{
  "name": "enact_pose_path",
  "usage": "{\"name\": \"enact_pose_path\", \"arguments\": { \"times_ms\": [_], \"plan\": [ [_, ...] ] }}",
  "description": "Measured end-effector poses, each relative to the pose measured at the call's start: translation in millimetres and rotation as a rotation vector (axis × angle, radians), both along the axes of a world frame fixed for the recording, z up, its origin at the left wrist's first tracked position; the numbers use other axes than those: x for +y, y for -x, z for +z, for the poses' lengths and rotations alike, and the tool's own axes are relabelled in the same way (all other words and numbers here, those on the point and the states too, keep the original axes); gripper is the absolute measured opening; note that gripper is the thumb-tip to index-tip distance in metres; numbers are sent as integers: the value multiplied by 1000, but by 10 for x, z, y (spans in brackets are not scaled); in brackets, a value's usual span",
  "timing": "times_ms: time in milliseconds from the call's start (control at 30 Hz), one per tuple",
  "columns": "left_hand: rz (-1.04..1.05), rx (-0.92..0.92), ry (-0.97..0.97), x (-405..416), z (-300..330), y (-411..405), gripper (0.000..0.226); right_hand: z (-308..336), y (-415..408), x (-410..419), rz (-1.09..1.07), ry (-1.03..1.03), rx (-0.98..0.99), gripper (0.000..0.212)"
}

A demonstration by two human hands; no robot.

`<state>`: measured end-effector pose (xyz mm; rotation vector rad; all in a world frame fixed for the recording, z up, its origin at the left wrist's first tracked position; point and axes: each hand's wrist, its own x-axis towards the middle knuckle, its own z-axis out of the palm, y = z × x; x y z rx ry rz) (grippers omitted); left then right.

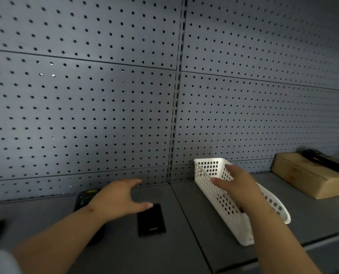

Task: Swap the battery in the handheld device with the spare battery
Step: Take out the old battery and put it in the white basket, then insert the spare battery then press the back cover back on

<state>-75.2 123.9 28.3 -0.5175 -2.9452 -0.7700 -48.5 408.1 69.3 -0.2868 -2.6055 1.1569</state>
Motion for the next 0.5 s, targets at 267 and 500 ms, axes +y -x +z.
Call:
{"name": "enact_pose_path", "arguments": {
  "times_ms": [267,500],
  "plan": [
    [118,31,27,-584,-48,-258,103,-10,-49,-732,352,92,76,86],
    [235,50,-50,-1114,-122,-601,96,-256,-72,-1472,564,131,-41,92]
  ]
}}
